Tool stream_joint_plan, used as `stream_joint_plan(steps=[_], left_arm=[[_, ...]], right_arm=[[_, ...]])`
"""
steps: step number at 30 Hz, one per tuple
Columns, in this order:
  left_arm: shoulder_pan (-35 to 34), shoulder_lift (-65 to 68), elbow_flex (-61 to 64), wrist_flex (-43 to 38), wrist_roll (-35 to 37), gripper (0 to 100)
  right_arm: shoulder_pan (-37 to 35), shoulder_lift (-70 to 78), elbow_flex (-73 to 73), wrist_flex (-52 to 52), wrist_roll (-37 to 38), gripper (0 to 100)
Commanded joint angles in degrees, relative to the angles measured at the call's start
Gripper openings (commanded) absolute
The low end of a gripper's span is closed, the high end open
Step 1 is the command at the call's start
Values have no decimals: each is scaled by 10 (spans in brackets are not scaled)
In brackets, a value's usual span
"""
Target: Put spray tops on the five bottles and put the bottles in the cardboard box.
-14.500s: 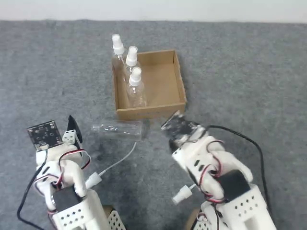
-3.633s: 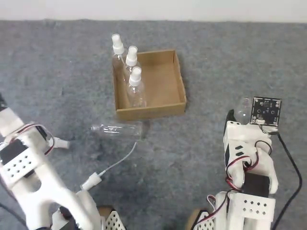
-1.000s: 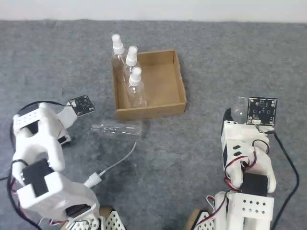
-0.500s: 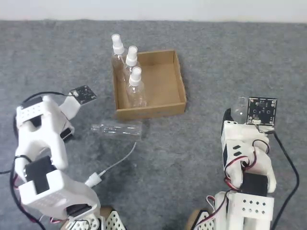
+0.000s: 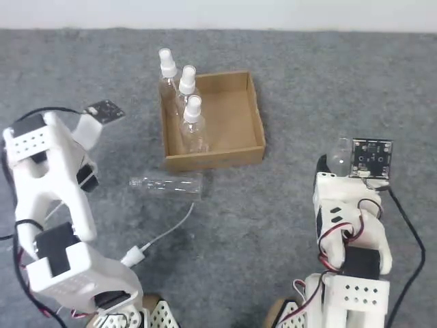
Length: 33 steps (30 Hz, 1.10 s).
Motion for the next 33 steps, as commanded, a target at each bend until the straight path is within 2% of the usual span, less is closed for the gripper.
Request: stream_joint_plan(steps=[1, 5, 8, 19, 23, 33], left_arm=[[5, -5, -66, 62, 67, 12], [5, -5, -93, 62, 178, 12], [6, -5, -106, 64, 225, 12], [5, -11, -131, 65, 319, 12], [5, -56, -128, 65, 350, 12], [11, -156, -127, 63, 456, 11]], right_arm=[[-25, -12, -4, -12, 13, 93], [-26, -12, -4, -13, 13, 93], [-26, -12, -4, -13, 13, 93], [-59, -12, -4, -10, 13, 93], [-61, -12, -4, -10, 11, 93], [-133, -12, -4, -10, 8, 93]])
